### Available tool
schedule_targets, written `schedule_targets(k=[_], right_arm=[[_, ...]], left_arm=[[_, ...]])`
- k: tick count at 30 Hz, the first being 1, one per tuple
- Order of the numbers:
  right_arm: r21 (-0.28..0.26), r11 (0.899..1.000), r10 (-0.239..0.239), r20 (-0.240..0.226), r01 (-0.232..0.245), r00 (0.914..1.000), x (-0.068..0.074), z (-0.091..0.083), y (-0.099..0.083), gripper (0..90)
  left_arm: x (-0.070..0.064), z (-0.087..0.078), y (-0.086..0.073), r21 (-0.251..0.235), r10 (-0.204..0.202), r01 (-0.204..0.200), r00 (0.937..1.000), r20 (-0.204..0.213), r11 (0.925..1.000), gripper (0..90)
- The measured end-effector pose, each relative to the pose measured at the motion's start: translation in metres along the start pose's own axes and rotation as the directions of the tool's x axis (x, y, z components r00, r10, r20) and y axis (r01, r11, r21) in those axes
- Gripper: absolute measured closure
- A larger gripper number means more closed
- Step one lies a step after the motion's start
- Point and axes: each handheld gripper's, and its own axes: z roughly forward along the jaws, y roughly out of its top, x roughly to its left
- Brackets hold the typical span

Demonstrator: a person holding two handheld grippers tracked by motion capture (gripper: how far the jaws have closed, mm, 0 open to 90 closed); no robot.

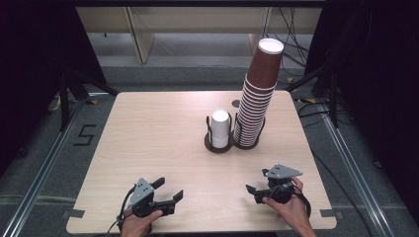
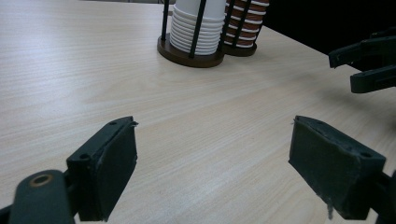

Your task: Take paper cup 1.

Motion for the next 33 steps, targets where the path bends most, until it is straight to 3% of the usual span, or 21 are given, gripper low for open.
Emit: schedule_targets(k=[12,16,19,21,26,27,31,33], right_arm=[[-0.002,1.0,-0.021,-0.022,0.021,0.9995,0.0,0.002,0.001,17.0],[-0.002,1.0,-0.007,-0.027,0.007,0.9996,0.002,0.003,0.003,17.4],[-0.018,0.999,-0.029,-0.024,0.029,0.9993,0.001,0.003,0.005,17.4],[-0.009,1.0,-0.009,-0.033,0.009,0.9994,0.003,0.003,0.005,17.5],[-0.021,0.999,-0.025,-0.031,0.024,0.9992,0.002,0.005,0.008,17.9],[-0.017,1.0,-0.008,-0.031,0.007,0.9995,0.004,0.004,0.009,18.0],[-0.032,0.999,-0.033,-0.033,0.032,0.9989,0.003,0.005,0.012,18.4],[-0.031,0.999,-0.018,-0.035,0.017,0.9992,0.004,0.005,0.014,18.6]], left_arm=[[0.001,0.0,0.0,-0.003,0.004,-0.004,1.0,-0.005,1.0,14.6],[0.001,0.0,0.001,-0.011,0.001,-0.001,1.0,-0.004,0.9999,14.6],[0.001,-0.001,0.001,-0.011,0.004,-0.004,1.0,-0.007,0.9999,14.6],[0.001,0.0,0.001,-0.02,0.004,-0.004,1.0,0.002,0.9998,14.6],[0.0,-0.001,0.002,-0.01,0.01,-0.01,0.9999,-0.007,0.9999,14.6],[0.0,-0.001,0.002,-0.011,0.011,-0.012,0.9999,-0.008,0.9999,14.6],[-0.001,-0.001,0.002,-0.013,0.014,-0.015,0.9999,-0.007,0.9998,14.6],[-0.001,-0.001,0.002,-0.011,0.019,-0.019,0.9998,-0.006,0.9998,14.6]])
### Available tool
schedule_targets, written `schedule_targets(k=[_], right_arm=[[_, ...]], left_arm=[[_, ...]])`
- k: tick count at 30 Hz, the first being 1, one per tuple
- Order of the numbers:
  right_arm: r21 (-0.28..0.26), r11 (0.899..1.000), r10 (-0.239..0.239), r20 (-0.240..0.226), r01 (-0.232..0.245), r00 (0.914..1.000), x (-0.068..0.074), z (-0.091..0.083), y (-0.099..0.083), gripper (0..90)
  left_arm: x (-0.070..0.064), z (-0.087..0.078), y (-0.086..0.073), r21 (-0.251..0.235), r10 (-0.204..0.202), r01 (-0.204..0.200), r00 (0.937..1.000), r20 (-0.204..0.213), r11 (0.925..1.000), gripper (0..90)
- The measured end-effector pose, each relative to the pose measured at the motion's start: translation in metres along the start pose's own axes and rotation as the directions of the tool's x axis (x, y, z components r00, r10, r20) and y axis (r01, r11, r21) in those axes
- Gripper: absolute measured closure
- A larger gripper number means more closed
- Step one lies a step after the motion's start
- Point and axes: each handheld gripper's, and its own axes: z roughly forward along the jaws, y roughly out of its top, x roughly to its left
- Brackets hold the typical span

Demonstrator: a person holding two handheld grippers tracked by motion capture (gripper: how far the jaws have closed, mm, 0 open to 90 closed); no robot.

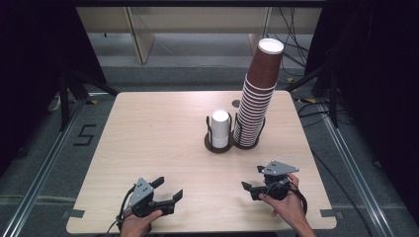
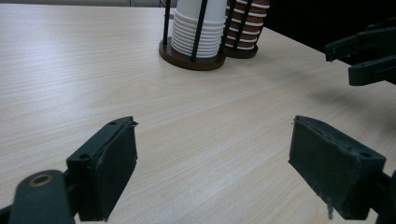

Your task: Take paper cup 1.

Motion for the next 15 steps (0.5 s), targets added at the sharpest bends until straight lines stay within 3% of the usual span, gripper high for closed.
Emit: schedule_targets(k=[1,9,12,13,15], right_arm=[[-0.007,1.0,-0.027,0.0,0.027,0.9996,-0.002,0.001,0.001,18.7],[-0.029,0.999,-0.023,0.002,0.023,0.9997,-0.002,0.003,0.014,23.3],[-0.033,0.999,0.002,0.004,-0.001,1.0,0.0,0.005,0.019,23.3],[-0.037,0.999,-0.023,-0.003,0.023,0.9997,-0.001,0.007,0.024,24.3],[-0.042,0.999,-0.028,0.004,0.028,0.9996,-0.001,0.009,0.029,24.6]], left_arm=[[0.0,0.0,0.0,0.0,0.0,0.0,1.0,0.0,1.0,14.6],[0.0,0.001,0.0,-0.011,0.002,-0.002,1.0,0.0,0.9999,14.6],[0.0,0.0,0.0,-0.009,0.004,-0.004,1.0,0.004,0.9999,14.5],[0.0,0.0,0.0,-0.014,0.001,-0.001,1.0,0.004,0.9999,14.6],[0.0,0.0,0.0,-0.012,0.004,-0.004,1.0,0.002,0.9999,14.5]])
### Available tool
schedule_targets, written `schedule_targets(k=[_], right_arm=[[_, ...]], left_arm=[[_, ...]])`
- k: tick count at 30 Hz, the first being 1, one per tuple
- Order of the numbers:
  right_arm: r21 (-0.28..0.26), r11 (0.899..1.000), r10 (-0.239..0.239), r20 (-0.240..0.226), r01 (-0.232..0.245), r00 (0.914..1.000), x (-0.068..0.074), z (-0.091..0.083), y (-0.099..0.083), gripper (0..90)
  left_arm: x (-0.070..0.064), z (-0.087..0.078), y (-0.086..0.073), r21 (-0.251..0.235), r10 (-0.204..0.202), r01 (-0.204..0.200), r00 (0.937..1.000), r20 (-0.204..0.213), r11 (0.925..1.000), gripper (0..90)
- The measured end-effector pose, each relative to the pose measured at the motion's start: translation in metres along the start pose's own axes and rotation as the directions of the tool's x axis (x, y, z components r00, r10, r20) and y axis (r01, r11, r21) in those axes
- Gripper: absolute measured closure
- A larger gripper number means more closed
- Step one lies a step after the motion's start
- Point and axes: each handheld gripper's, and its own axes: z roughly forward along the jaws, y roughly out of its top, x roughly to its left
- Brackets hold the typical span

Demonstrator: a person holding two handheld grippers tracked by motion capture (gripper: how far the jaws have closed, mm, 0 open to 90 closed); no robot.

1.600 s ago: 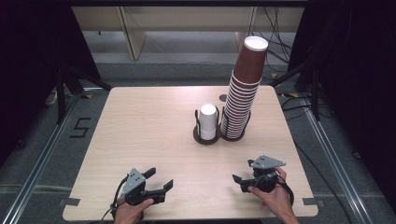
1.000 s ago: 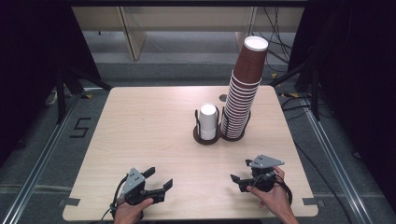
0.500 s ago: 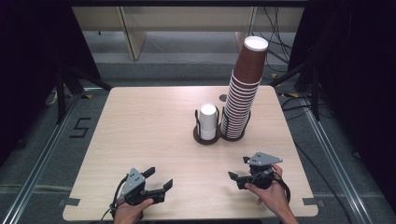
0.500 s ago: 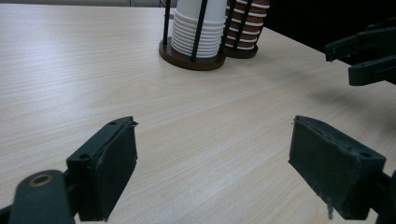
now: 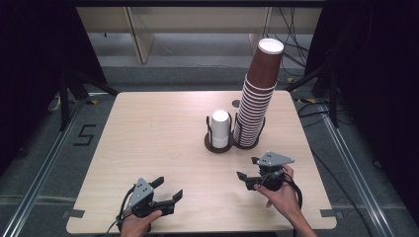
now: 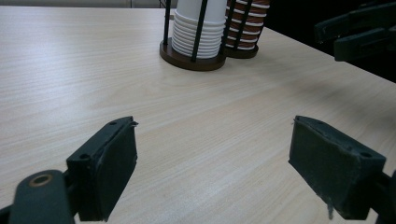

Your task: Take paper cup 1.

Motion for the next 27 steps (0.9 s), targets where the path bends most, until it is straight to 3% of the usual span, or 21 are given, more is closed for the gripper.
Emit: schedule_targets(k=[2,3,5,9,10,11,14,15,19,24,27], right_arm=[[-0.013,1.0,-0.012,0.0,0.012,0.9999,-0.001,0.002,0.005,25.3],[-0.018,1.0,0.011,-0.005,-0.011,0.9999,0.001,0.003,0.006,25.3],[-0.024,1.0,-0.002,-0.004,0.002,1.0,-0.001,0.005,0.011,25.5],[-0.034,0.999,0.02,-0.004,-0.02,0.9998,0.0,0.008,0.02,26.6],[-0.045,0.999,0.006,-0.004,-0.006,1.0,-0.001,0.011,0.022,26.7],[-0.042,0.999,-0.009,0.001,0.009,1.0,-0.001,0.011,0.024,26.8],[-0.037,0.999,0.014,-0.003,-0.014,0.9999,0.001,0.015,0.03,27.3],[-0.044,0.999,-0.005,0.001,0.005,1.0,-0.001,0.016,0.032,27.3],[-0.052,0.999,0.01,0.002,-0.01,0.9999,0.001,0.02,0.04,27.8],[-0.086,0.996,0.019,0.008,-0.019,0.9998,0.002,0.033,0.063,30.4],[-0.104,0.994,0.029,0.022,-0.027,0.9993,0.001,0.037,0.075,31.8]], left_arm=[[0.0,0.0,0.0,0.001,0.003,-0.003,1.0,0.002,1.0,14.5],[0.0,-0.001,0.0,0.011,0.004,-0.004,1.0,-0.007,0.9999,14.5],[0.0,-0.001,0.001,0.008,-0.001,0.001,0.9999,-0.01,1.0,14.5],[0.0,-0.002,0.001,0.007,-0.001,0.001,0.9999,-0.012,1.0,14.5],[0.0,-0.002,0.001,0.007,-0.002,0.002,0.9999,-0.012,1.0,14.6],[0.0,-0.002,0.001,0.007,-0.001,0.001,0.9999,-0.012,1.0,14.6],[0.0,-0.001,0.0,0.003,-0.006,0.006,0.9999,-0.011,1.0,14.6],[0.0,-0.001,0.001,0.005,-0.005,0.005,0.9999,-0.012,1.0,14.6],[0.001,-0.001,0.0,0.003,-0.002,0.002,1.0,-0.006,1.0,14.5],[0.001,-0.003,0.001,0.026,0.004,-0.003,0.9998,-0.02,0.9997,14.6],[0.002,-0.001,0.0,0.004,-0.003,0.003,1.0,-0.008,1.0,14.5]])
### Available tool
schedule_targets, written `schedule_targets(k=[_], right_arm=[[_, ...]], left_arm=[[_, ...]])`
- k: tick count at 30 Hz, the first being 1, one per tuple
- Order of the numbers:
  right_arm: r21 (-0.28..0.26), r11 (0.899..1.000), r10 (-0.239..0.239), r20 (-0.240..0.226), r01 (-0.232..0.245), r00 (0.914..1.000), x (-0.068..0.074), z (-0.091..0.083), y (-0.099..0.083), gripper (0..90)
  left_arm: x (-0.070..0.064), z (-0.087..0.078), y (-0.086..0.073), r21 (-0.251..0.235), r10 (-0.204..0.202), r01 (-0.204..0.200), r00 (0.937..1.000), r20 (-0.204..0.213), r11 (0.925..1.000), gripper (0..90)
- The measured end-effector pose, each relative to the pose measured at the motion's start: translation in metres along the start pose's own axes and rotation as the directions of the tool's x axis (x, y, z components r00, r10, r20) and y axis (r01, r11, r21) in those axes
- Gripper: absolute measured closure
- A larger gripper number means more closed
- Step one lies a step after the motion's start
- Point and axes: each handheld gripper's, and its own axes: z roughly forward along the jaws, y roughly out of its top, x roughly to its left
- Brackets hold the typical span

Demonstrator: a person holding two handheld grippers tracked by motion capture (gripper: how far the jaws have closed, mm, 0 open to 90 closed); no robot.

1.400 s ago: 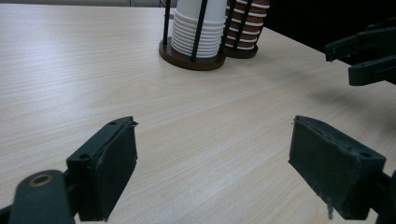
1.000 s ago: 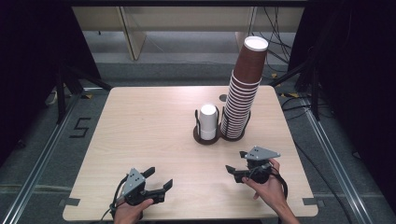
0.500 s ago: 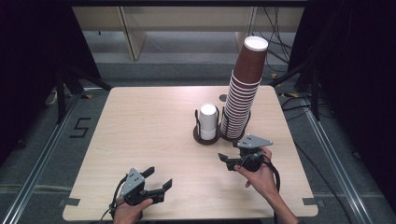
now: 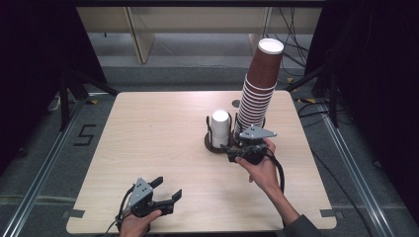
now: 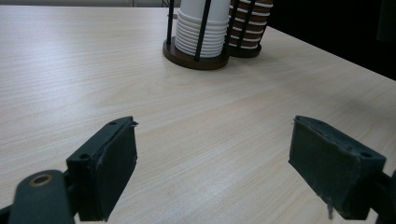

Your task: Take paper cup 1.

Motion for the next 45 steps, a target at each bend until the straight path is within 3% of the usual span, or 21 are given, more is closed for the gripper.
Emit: schedule_targets(k=[4,7,11,12,18,25,34,36,37,39,41,44,45], right_arm=[[-0.01,1.0,0.013,0.035,-0.012,0.9993,-0.001,0.01,0.016,32.3],[0.005,1.0,0.023,0.066,-0.023,0.9976,-0.001,0.019,0.025,32.5],[-0.006,1.0,0.002,0.102,-0.001,0.9948,-0.001,0.03,0.034,32.5],[-0.005,1.0,0.0,0.136,0.0,0.9907,-0.001,0.033,0.036,32.4],[0.004,1.0,-0.014,0.161,0.014,0.9868,-0.004,0.046,0.043,31.9],[0.023,1.0,0.005,0.229,-0.011,0.9734,-0.006,0.063,0.05,29.6],[0.046,0.998,0.029,0.253,-0.042,0.9671,-0.007,0.08,0.056,31.3],[0.051,0.999,-0.008,0.253,-0.005,0.9673,-0.01,0.082,0.057,33.2],[0.048,0.997,0.041,0.258,-0.055,0.9654,-0.008,0.082,0.058,33.5],[0.046,0.998,0.037,0.256,-0.05,0.9659,-0.01,0.082,0.059,34.5],[0.034,0.996,0.07,0.248,-0.08,0.9663,-0.009,0.081,0.059,34.9],[0.028,0.998,0.047,0.256,-0.057,0.9655,-0.008,0.078,0.062,35.0],[0.027,0.997,0.061,0.261,-0.07,0.9634,-0.006,0.075,0.064,35.1]], left_arm=[[-0.001,-0.002,0.001,0.022,0.004,-0.003,0.9999,-0.01,0.9997,14.6],[-0.001,-0.001,0.001,0.013,0.001,-0.001,1.0,-0.005,0.9999,14.6],[-0.001,-0.001,0.0,0.012,0.002,-0.002,1.0,-0.002,0.9999,14.5],[-0.001,-0.001,0.0,0.008,0.001,-0.001,1.0,0.0,1.0,14.5],[-0.001,-0.001,0.001,0.012,0.003,-0.003,1.0,-0.002,0.9999,14.5],[-0.002,-0.002,0.001,0.007,-0.001,0.001,1.0,0.004,1.0,14.5],[-0.003,-0.003,0.001,0.006,-0.001,0.001,1.0,0.007,1.0,14.5],[-0.003,-0.003,0.002,0.004,-0.001,0.001,1.0,0.008,1.0,14.5],[-0.003,-0.003,0.002,0.004,-0.001,0.001,1.0,0.008,1.0,14.5],[-0.002,-0.003,0.001,0.006,-0.001,0.001,1.0,0.009,1.0,14.5],[-0.003,-0.002,0.001,0.003,-0.005,0.005,0.9999,0.009,1.0,14.5],[-0.002,-0.001,0.001,-0.006,0.0,0.001,0.9998,0.02,1.0,14.5],[-0.002,-0.001,0.001,-0.006,-0.001,0.001,0.9998,0.021,1.0,14.5]])
